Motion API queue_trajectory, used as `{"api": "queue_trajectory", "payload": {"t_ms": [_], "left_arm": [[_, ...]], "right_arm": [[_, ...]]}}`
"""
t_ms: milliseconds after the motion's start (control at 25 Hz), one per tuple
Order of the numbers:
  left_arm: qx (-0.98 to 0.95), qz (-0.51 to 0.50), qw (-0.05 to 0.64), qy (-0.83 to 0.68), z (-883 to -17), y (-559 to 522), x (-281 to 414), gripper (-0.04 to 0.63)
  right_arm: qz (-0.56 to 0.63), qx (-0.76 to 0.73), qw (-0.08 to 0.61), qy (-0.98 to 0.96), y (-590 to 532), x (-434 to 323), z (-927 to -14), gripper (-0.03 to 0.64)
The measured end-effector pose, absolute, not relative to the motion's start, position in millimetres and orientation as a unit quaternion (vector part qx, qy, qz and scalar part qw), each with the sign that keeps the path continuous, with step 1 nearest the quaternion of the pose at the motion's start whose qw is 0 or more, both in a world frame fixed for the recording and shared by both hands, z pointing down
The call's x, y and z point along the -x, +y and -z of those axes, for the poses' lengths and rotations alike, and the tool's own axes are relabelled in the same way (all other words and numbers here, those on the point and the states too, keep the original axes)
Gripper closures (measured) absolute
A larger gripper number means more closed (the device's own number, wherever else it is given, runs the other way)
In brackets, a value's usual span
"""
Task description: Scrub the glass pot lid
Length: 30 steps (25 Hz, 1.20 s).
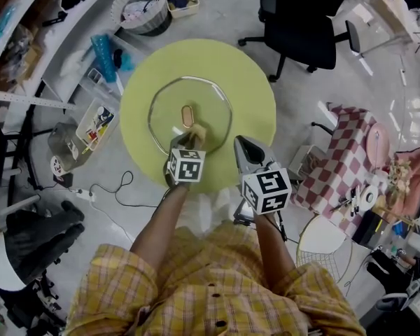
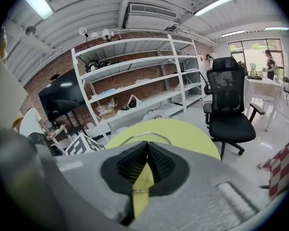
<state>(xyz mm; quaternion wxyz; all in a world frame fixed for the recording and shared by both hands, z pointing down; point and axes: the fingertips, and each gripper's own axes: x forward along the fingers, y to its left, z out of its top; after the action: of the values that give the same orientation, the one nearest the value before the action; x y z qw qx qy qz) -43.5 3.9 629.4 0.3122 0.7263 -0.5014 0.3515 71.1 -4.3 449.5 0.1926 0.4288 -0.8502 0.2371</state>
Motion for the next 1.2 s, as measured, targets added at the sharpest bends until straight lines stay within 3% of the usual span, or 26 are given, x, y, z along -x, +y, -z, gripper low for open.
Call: {"api": "queue_trajectory", "payload": {"t_ms": [640, 1200], "left_arm": [[-0.728, -0.36, 0.307, -0.496, -632.0, 14.7, 40.2, 0.554], [-0.744, -0.375, 0.3, -0.465, -639.8, 28.4, 9.0, 0.554]], "right_arm": [[-0.246, -0.454, 0.187, -0.836, -8.5, -111.8, -445.7, 0.618], [-0.242, -0.432, 0.19, -0.848, 0.0, -90.9, -446.1, 0.618]]}}
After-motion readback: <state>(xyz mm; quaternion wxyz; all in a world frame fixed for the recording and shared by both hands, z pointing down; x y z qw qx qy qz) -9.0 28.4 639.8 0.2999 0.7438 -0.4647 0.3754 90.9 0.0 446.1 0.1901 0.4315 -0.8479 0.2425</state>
